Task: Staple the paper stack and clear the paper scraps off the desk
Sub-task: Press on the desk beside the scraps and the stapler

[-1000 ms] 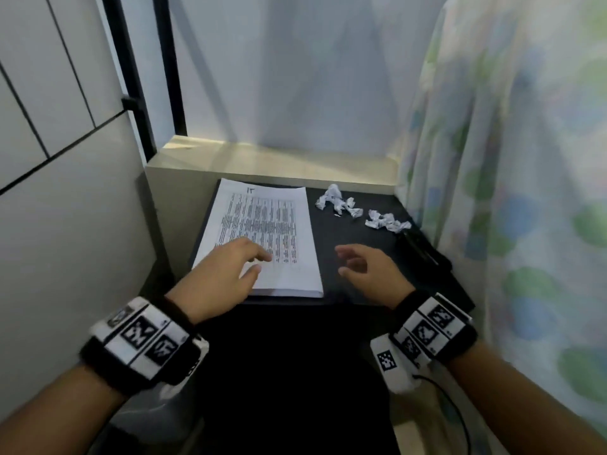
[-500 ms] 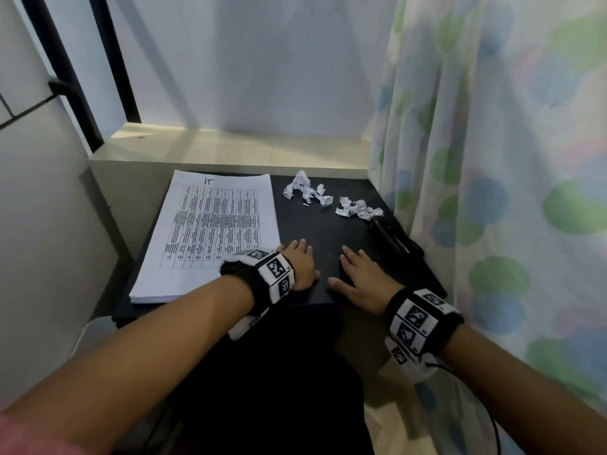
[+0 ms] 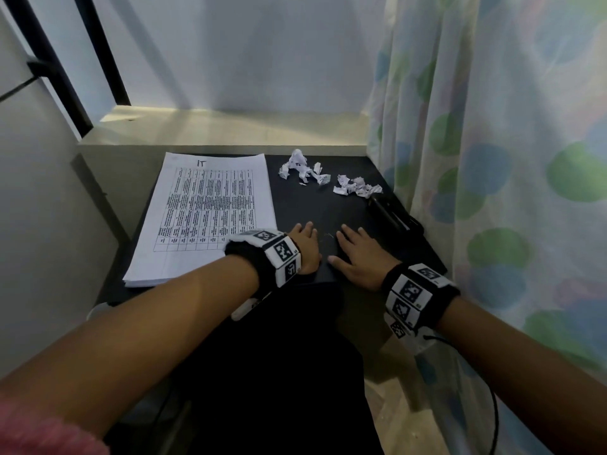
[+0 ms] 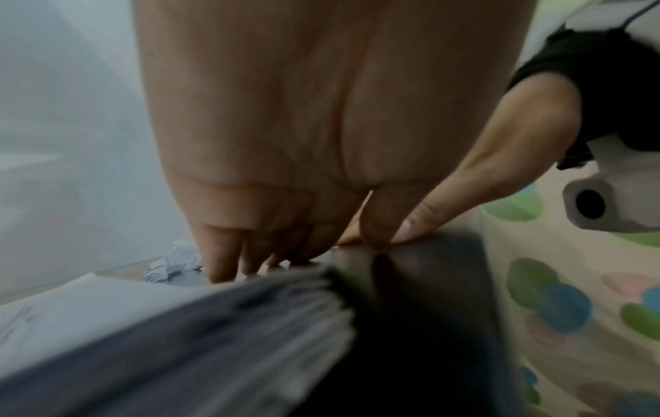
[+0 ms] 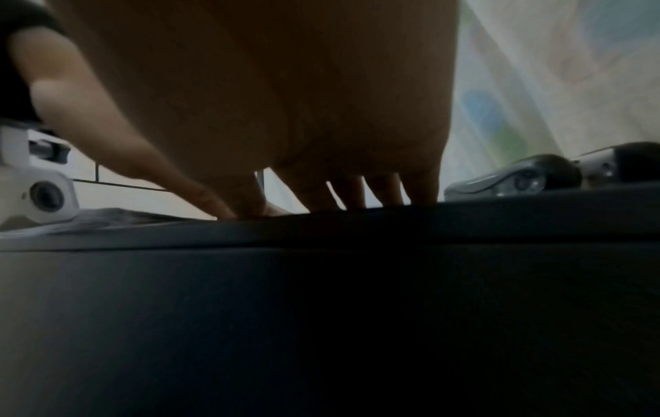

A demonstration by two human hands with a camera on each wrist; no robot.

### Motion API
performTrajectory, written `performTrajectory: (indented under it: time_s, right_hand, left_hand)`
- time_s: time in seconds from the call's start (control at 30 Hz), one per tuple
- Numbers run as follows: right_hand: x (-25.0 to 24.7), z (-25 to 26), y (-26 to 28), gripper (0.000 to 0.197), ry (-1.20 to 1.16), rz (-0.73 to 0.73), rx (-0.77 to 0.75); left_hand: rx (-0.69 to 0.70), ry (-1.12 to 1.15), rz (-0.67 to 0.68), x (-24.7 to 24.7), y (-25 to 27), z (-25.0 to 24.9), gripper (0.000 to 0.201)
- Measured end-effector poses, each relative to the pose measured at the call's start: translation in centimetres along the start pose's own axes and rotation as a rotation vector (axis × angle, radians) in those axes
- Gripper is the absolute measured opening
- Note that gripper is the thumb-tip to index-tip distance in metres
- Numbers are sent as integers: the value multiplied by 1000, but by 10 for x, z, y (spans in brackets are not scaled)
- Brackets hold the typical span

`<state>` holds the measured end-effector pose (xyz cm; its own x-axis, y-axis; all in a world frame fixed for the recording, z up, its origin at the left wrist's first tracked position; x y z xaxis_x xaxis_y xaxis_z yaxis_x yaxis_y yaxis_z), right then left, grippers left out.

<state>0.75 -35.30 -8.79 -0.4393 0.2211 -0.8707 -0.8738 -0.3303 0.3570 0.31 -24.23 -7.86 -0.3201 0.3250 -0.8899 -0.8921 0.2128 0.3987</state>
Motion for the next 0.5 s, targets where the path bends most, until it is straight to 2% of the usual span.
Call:
performTrajectory:
  time_s: [0.17,0.33,0.5]
  right_hand:
    - [1,11,2,58,23,-16,-82]
    - [-18,8,2,54,-58,-113,-108]
    - [-9,5,-8,54,-18,-72,-91]
  left_hand:
    - [-4,1,-4,-12,6,-12,55]
    - [-38,113,-157,-34,-2,11,28]
    - [-69,222,-178,-36,-16,21,35]
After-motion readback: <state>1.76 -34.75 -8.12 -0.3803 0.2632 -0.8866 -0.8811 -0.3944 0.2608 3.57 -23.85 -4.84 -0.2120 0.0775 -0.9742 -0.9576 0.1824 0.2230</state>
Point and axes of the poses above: each hand's wrist, its own y-axis away from the middle knuckle, its own x-axis out of the palm, z = x × y, the point moved 6 cm from there along -y, towards the middle knuckle, and after that the axes turned 14 degrees about -y, right-handed, at the moved point
